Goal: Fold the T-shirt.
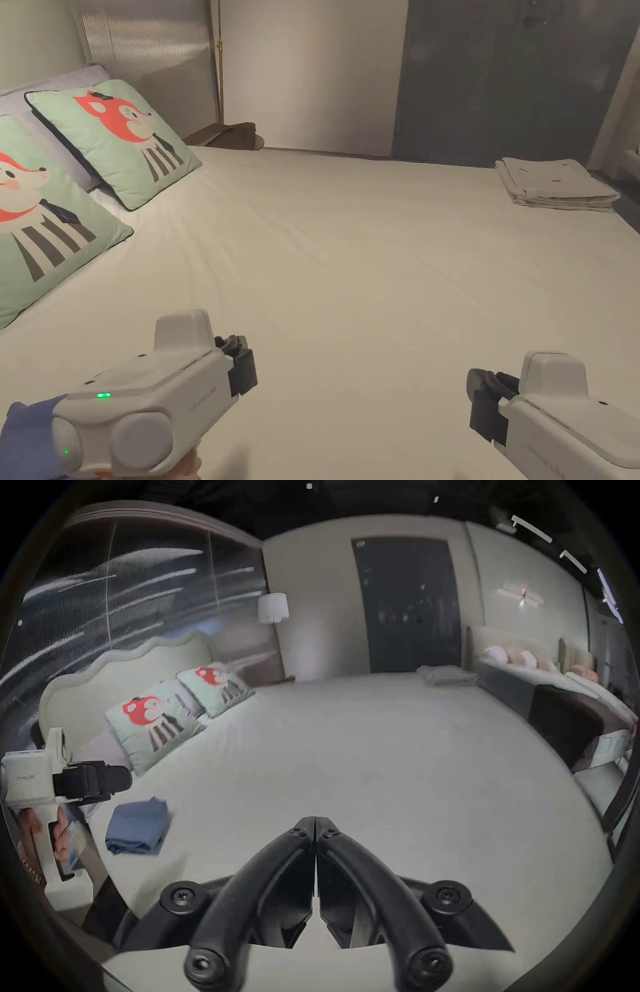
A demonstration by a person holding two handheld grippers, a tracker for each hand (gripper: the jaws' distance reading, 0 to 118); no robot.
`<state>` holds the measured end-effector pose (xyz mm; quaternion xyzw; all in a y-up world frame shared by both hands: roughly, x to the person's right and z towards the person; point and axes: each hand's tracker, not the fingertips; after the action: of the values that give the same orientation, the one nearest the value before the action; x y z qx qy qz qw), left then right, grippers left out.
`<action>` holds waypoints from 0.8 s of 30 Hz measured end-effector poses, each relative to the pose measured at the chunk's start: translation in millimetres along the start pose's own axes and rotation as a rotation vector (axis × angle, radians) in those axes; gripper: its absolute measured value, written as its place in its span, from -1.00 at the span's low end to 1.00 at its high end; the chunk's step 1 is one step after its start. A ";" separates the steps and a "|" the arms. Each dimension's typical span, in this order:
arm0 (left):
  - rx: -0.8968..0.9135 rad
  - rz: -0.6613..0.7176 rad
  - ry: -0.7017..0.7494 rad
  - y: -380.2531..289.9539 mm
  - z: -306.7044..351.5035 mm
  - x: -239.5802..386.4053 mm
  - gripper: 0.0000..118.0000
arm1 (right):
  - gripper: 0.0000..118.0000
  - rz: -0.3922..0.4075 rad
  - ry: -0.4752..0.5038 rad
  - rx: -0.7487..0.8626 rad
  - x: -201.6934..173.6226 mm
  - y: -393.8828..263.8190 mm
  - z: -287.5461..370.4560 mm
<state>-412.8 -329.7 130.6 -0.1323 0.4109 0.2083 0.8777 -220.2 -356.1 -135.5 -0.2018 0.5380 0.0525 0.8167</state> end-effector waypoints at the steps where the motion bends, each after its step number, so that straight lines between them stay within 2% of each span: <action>1: 0.031 -0.022 0.008 1.0 -1.4 12.4 -1.00 | -1.00 0.006 -0.019 0.035 3.3 4.8 5.1; 5: 0.195 -0.115 0.034 14.6 5.3 69.7 -1.00 | -1.00 0.059 -0.142 0.228 19.5 29.4 26.8; 10: 0.373 -0.222 0.092 28.9 13.7 114.8 -1.00 | -1.00 0.095 -0.250 0.410 35.6 57.7 49.5; 13: 0.439 -0.261 0.115 33.6 18.4 129.5 -1.00 | -1.00 0.090 -0.269 0.464 44.6 69.9 57.3; 24: 0.456 -0.245 0.108 39.3 16.1 131.0 -1.00 | -1.00 0.120 -0.297 0.508 49.3 79.5 66.6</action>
<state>-345.3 -255.1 36.6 0.0092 0.4744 -0.0051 0.8802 -166.7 -264.2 -178.9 0.0510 0.4195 -0.0067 0.9063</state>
